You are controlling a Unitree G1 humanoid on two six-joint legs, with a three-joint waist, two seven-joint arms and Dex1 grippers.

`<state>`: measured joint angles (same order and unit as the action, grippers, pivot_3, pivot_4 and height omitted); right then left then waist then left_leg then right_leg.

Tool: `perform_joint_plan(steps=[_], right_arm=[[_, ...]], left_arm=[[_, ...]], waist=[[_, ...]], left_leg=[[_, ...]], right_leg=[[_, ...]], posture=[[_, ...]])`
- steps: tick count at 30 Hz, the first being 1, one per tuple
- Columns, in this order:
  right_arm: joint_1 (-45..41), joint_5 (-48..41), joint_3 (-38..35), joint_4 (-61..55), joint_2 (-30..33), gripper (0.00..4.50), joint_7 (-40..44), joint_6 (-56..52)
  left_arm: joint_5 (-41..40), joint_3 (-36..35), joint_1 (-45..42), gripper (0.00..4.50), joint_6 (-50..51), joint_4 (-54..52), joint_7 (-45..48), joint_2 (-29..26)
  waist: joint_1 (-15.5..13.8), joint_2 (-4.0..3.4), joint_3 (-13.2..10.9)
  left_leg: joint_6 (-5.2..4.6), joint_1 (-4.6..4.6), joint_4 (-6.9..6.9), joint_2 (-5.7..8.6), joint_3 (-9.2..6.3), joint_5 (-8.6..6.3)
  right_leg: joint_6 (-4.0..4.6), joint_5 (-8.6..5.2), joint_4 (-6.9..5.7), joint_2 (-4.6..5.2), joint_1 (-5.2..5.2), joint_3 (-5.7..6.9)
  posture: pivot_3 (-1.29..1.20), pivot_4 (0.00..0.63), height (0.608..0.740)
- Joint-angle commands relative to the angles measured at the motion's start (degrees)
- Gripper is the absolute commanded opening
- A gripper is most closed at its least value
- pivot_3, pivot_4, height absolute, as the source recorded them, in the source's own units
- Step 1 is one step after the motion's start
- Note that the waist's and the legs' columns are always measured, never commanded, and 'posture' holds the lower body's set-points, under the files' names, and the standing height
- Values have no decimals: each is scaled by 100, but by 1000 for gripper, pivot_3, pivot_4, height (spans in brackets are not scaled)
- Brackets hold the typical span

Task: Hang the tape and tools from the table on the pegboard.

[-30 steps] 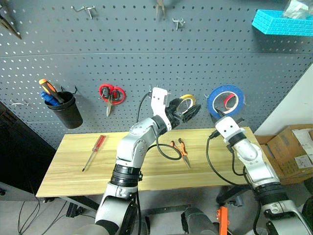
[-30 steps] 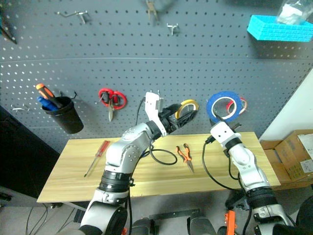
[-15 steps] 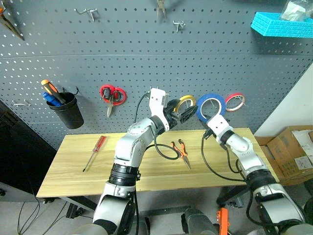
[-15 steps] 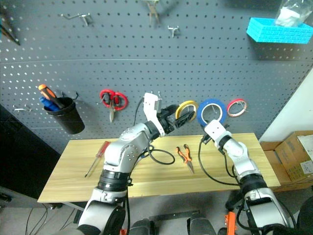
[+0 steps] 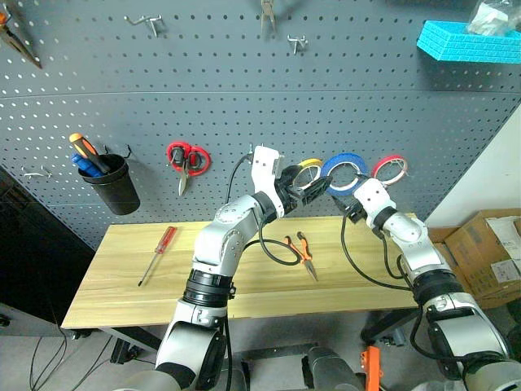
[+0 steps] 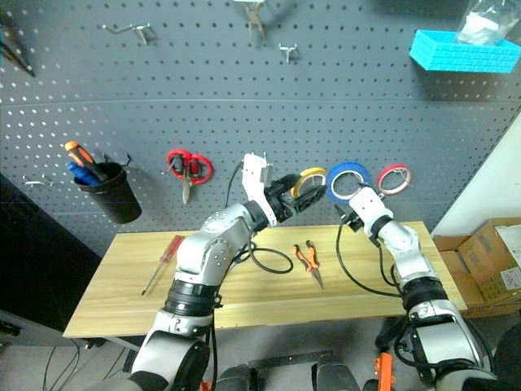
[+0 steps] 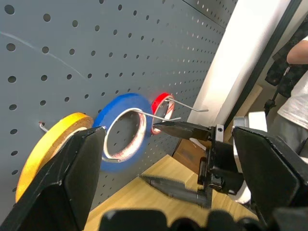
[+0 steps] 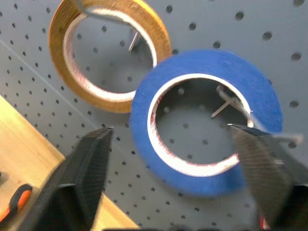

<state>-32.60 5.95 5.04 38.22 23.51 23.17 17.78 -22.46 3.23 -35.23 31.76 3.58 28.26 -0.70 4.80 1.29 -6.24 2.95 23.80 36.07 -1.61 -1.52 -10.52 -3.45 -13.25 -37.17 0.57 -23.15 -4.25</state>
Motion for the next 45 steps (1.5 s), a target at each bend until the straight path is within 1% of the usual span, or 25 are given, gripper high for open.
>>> perform_joint_plan(steps=[1, 4, 8, 11, 13, 14, 16, 18, 20, 23, 27, 28, 30, 33, 38, 41, 45], right_arm=[[596, -78, -105, -1081, 27, 4470, -26, -331], [1435, -28, -67, -2418, 11, 4470, -54, -771], [2340, -237, -28, -4087, -135, 4470, 24, -1843], [2594, -476, 58, -4890, -340, 4470, 112, -3047], [2494, -457, 156, -5039, -444, 4470, 98, -3867], [2356, -395, 260, -4980, -507, 4470, 75, -4460], [1948, -511, 265, -4664, -827, 4470, -71, -5532], [1580, -565, 238, -4370, -1019, 4470, -144, -6075], [1212, -571, 226, -4002, -1158, 4470, -218, -6348], [759, -591, 310, -3386, -1260, 4470, -155, -6493], [261, -675, 248, -2504, -1477, 4470, -170, -6656], [154, -699, 210, -2304, -1521, 4470, -186, -6689], [-29, -721, 235, -1952, -1583, 4470, -156, -6697], [-266, -864, 110, -1605, -1700, 4470, -200, -7013], [-585, -888, 54, -1075, -1773, 4470, -279, -7106], [-730, -910, -1, -814, -1817, 4470, -346, -7087], [-891, -944, -36, -461, -1898, 4470, -374, -6971]], left_arm=[[-5, 16, 119, 4500, -91, -278, -7, -48], [38, 51, 428, 4500, -51, -438, -12, -184], [3, 127, 889, 4500, 134, -771, -94, -285], [78, 273, 1357, 4500, 281, -1000, -202, -371], [132, 403, 1655, 4500, 373, -1125, -217, -474], [219, 476, 1838, 4500, 370, -1147, -220, -569], [271, 412, 2148, 4500, 401, -1131, -288, -710], [242, 325, 2316, 4500, 465, -1185, -342, -786], [155, 237, 2456, 4500, 582, -1293, -390, -818], [83, 170, 2696, 4500, 761, -1504, -511, -800], [66, 184, 3061, 4500, 962, -1901, -636, -777], [49, 173, 3149, 4500, 1025, -2020, -688, -753], [9, 135, 3300, 4500, 1122, -2193, -750, -746], [-39, 134, 3532, 4500, 1241, -2440, -823, -799], [-81, 49, 3693, 4500, 1333, -2568, -900, -868], [-95, 7, 3706, 4500, 1353, -2571, -956, -876], [-99, 17, 3725, 4500, 1405, -2615, -983, -869]], waist=[[-3, -10, 14], [-16, -28, 25], [-6, -31, 26], [-9, -31, 28], [-12, -30, 28], [-12, -28, 26], [6, -26, 24], [-3, -9, 12], [-19, 4, -10], [-60, 18, -103], [-141, 30, -223], [-159, 30, -254], [-188, 27, -332], [-230, 30, -450], [-299, 27, -612], [-310, 36, -693], [-305, 29, -770]], left_leg=[[0, 1, -1, 0, 0, 0], [0, 1, -6, 0, 0, -1], [0, -1, -2, -3, 1, -1], [-1, -14, 3, -4, 2, 0], [-2, -25, 4, -3, 3, 1], [-4, -30, 4, -3, 4, 2], [-5, -44, 3, -3, 5, 3], [-5, -59, 1, -5, 1, 3], [-5, -65, 1, -6, 1, 2], [-4, -74, -1, -7, 1, 2], [-4, -77, -2, -6, 3, 2], [-5, -73, -7, -7, 8, 2], [-5, -61, -10, -9, 7, 2], [-6, -44, -18, -9, 6, -3], [-9, 8, -17, -10, 0, -5], [-9, 22, -16, -9, 1, -5], [-9, 34, -15, -9, 2, -5]], right_leg=[[0, -1, 1, 0, 0, 0], [0, -2, 3, 0, -1, -1], [1, -3, -6, -4, -5, -5], [29, -16, -16, -4, 0, -9], [37, -15, -19, -5, 4, -13], [39, -14, -20, -6, 5, -15], [55, -4, -21, -7, 7, -20], [66, 3, -26, -14, 5, -24], [67, 3, -49, -14, -1, -25], [68, 2, -51, -13, 0, -24], [70, 0, -46, -12, 3, -29], [73, -2, -45, -13, -2, -35], [79, -12, -46, -17, -11, -35], [77, -28, -48, -19, -25, -37], [73, -31, -48, -20, -70, -32], [73, -31, -48, -19, -84, -32], [72, -31, -48, -19, -94, -33]], posture=[[-10, 27, 740], [-8, 37, 740], [-8, 52, 740], [-11, 61, 740], [-12, 74, 740], [-10, 81, 740], [-3, 91, 740], [10, 106, 740], [26, 123, 740], [51, 151, 740], [81, 182, 740], [92, 198, 740], [96, 204, 740], [107, 243, 740], [106, 266, 740], [100, 275, 740], [99, 286, 740]])
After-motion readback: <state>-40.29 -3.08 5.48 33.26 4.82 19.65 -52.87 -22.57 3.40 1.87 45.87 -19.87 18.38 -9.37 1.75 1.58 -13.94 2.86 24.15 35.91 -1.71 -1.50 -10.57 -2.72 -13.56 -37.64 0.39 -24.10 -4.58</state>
